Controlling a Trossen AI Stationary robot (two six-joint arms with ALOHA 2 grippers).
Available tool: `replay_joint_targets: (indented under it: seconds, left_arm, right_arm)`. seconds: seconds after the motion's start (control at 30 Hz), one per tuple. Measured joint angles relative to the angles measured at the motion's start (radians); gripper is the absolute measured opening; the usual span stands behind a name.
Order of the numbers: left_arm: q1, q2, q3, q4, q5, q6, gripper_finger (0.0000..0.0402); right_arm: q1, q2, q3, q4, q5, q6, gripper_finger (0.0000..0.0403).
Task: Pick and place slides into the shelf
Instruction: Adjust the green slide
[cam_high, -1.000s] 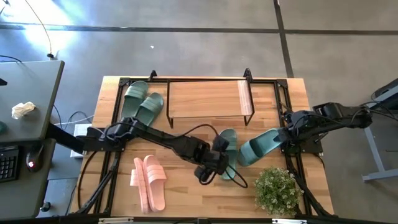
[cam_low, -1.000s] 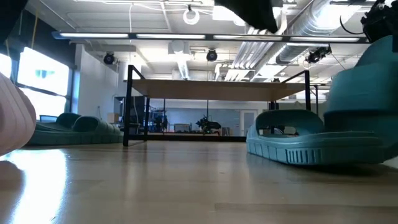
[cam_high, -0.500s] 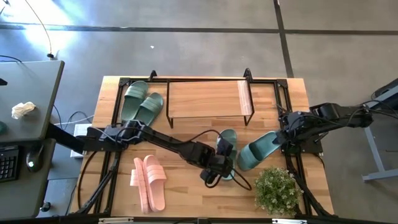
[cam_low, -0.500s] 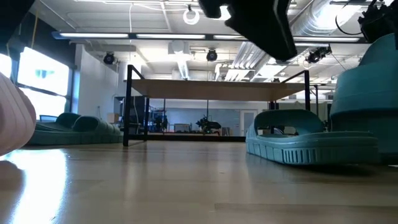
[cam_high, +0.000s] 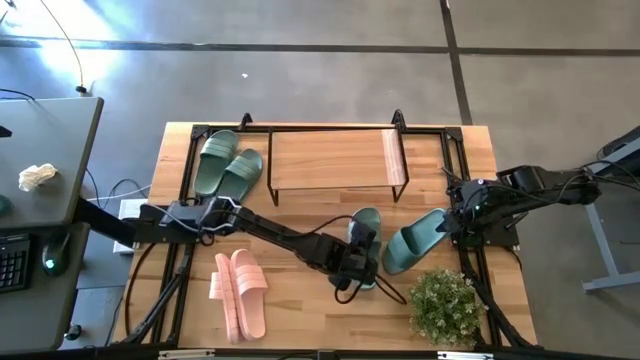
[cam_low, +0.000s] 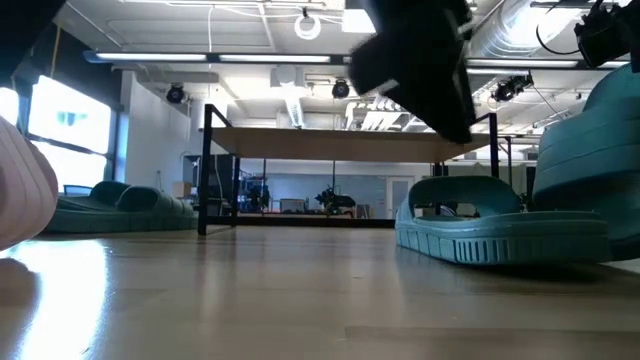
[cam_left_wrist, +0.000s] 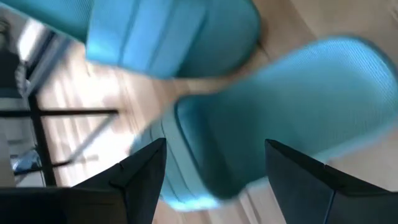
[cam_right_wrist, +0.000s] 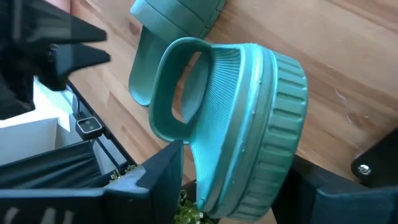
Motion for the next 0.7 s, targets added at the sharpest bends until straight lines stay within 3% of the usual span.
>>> replay_joint_targets:
  seconds: [0.5, 0.7]
  left_arm:
    - [0.000, 0.049, -0.001, -0.007, -0.050, 0.000, 0.0253]
    - [0.000, 0.048, 0.000, -0.004, -0.054, 0.000, 0.0253]
  right_arm:
    - [0.000, 0.005, 0.000, -0.113, -0.001, 0.035, 0.0192]
    - [0.000, 0.063, 0.001, -0.126, -0.010, 0.026, 0.0192]
